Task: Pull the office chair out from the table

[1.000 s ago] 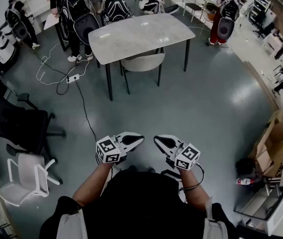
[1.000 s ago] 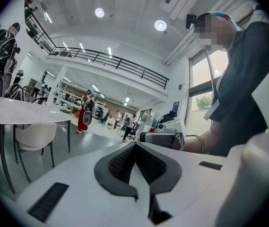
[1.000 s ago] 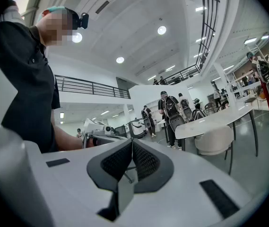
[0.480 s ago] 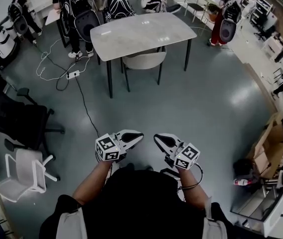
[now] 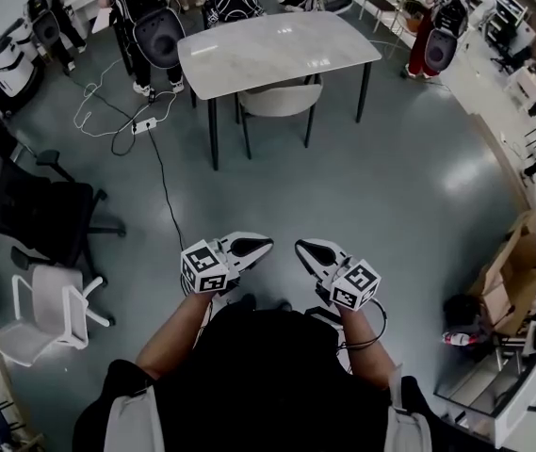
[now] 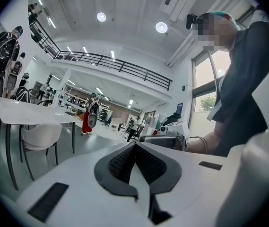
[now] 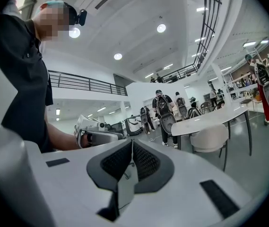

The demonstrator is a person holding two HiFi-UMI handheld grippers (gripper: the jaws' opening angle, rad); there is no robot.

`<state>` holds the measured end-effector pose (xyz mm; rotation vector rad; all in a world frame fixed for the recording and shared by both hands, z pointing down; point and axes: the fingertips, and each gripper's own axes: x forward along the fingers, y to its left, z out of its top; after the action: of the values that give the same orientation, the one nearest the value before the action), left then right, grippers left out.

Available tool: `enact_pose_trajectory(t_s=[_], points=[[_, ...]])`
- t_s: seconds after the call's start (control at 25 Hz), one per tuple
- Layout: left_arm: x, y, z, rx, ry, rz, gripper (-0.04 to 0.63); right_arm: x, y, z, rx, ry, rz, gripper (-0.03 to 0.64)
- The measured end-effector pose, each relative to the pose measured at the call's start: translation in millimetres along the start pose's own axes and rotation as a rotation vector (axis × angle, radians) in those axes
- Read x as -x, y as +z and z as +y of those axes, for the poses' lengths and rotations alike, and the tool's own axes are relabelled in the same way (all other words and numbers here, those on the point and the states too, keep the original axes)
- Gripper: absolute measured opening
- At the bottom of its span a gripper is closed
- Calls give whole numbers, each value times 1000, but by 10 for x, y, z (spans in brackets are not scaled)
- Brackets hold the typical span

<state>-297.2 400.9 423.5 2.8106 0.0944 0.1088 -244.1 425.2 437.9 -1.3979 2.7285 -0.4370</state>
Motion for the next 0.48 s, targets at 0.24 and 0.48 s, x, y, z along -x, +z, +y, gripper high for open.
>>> enact_pose_trajectory(t_s=[0.24, 0.48], points=[[-97, 49, -36, -31, 20, 10, 12, 149, 42, -72, 40, -10, -2, 21], [-285, -71, -141, -6, 32, 31, 12, 404, -32, -142, 27, 0, 13, 21]])
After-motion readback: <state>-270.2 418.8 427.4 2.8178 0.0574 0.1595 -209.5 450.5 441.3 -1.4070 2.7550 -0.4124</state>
